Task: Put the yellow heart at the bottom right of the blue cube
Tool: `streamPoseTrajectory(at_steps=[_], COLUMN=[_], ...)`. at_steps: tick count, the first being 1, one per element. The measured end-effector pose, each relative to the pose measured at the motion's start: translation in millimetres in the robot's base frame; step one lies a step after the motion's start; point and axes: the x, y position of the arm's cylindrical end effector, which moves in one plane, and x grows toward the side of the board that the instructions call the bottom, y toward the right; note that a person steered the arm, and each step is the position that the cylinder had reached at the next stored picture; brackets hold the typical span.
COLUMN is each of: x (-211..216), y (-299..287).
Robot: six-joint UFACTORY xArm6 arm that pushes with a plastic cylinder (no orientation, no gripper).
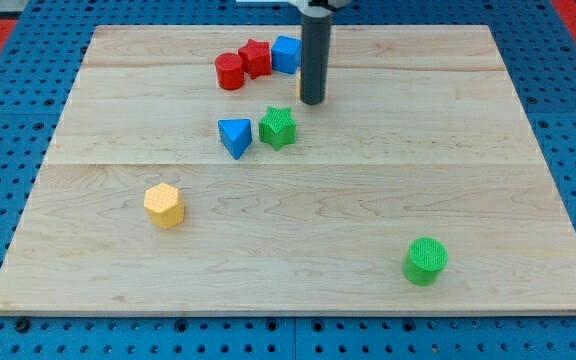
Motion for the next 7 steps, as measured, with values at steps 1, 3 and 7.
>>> streamPoseTrajectory(at_steps=[1,3,7], x=[-22,-11,-6], y=[-16,23,-167])
